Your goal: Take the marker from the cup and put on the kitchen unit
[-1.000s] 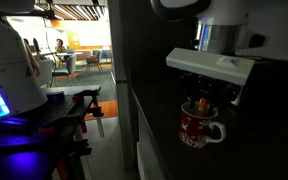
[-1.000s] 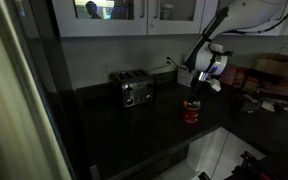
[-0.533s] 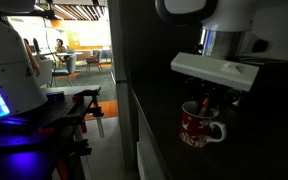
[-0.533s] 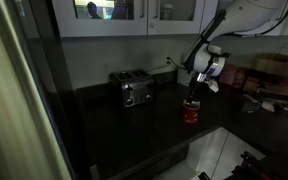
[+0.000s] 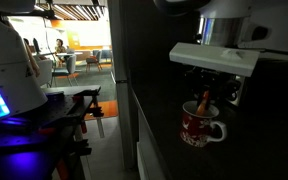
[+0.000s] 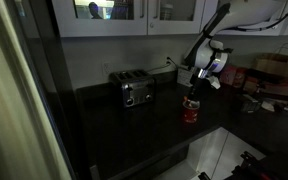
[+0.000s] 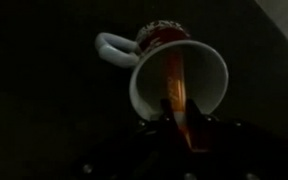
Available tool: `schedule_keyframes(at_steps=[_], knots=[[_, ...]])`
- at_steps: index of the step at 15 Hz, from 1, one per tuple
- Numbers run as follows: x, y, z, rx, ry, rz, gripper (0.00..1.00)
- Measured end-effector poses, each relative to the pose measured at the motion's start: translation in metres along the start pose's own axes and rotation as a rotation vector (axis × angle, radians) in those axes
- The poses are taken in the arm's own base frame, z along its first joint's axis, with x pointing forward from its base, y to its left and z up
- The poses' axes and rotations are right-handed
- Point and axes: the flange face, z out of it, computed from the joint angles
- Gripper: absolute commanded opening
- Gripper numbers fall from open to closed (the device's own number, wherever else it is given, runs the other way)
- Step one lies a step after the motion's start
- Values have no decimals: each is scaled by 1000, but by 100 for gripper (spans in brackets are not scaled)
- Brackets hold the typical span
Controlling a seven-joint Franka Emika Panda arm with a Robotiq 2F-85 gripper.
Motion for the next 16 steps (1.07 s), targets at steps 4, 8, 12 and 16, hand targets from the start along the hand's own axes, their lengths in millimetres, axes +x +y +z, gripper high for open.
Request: schedule_keyframes(at_steps=[4,8,12,16], knots=[[7,-19,-45,-38,49,30,5],[21,-34,-86,-8,137,188,5],[38,-44,-87,123,132,294,5],[68,-38,-47,261,159,331,5]])
